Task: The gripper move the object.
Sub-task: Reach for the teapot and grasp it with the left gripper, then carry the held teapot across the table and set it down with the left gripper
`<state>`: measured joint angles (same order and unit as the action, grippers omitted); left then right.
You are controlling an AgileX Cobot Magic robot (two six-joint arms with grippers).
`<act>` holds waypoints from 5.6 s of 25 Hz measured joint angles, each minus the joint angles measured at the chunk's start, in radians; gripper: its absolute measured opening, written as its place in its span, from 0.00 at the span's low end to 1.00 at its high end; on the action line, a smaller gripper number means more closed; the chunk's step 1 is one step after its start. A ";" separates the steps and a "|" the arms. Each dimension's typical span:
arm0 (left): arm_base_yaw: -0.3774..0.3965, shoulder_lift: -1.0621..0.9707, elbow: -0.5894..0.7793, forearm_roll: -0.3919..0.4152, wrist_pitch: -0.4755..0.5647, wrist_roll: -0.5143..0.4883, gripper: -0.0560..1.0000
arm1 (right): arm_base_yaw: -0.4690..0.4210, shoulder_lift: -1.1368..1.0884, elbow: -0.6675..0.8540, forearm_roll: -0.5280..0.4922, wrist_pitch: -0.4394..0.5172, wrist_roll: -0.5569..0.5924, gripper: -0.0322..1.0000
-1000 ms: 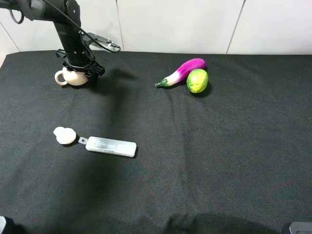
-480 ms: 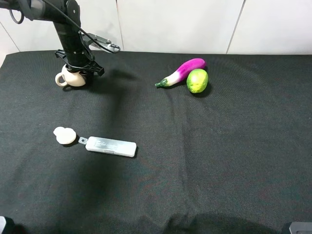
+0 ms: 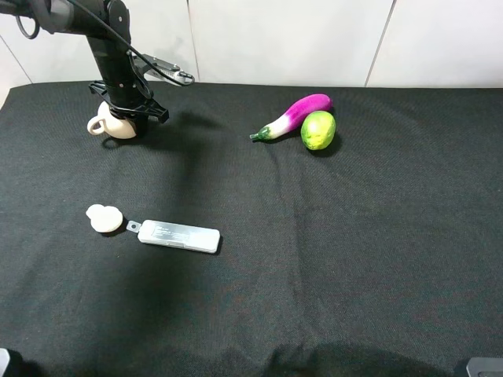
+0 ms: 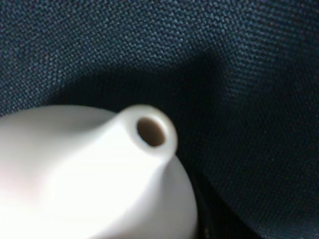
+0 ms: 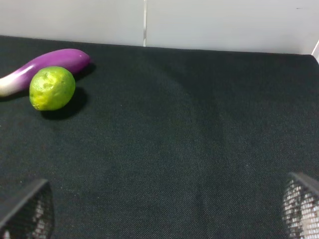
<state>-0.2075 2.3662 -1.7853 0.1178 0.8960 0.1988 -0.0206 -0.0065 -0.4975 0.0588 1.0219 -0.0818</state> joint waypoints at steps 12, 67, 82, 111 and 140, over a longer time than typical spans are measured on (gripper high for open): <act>-0.002 -0.056 -0.079 -0.054 0.057 -0.012 0.21 | 0.000 0.000 0.000 0.000 0.000 0.000 0.70; -0.618 -0.056 -0.242 -0.125 0.279 -0.028 0.21 | 0.000 0.000 0.000 0.000 0.000 0.000 0.70; -0.702 -0.056 -0.242 -0.125 0.276 -0.028 0.21 | 0.000 0.000 0.000 0.000 0.000 0.000 0.70; -0.607 0.015 -0.271 -0.124 0.149 -0.006 0.20 | 0.000 0.000 0.000 0.000 0.000 0.000 0.70; -0.582 0.153 -0.359 -0.126 0.127 -0.001 0.20 | 0.000 0.000 0.000 0.003 0.000 0.000 0.70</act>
<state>-0.7894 2.5193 -2.1440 -0.0078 1.0234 0.1982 -0.0206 -0.0065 -0.4975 0.0614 1.0219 -0.0818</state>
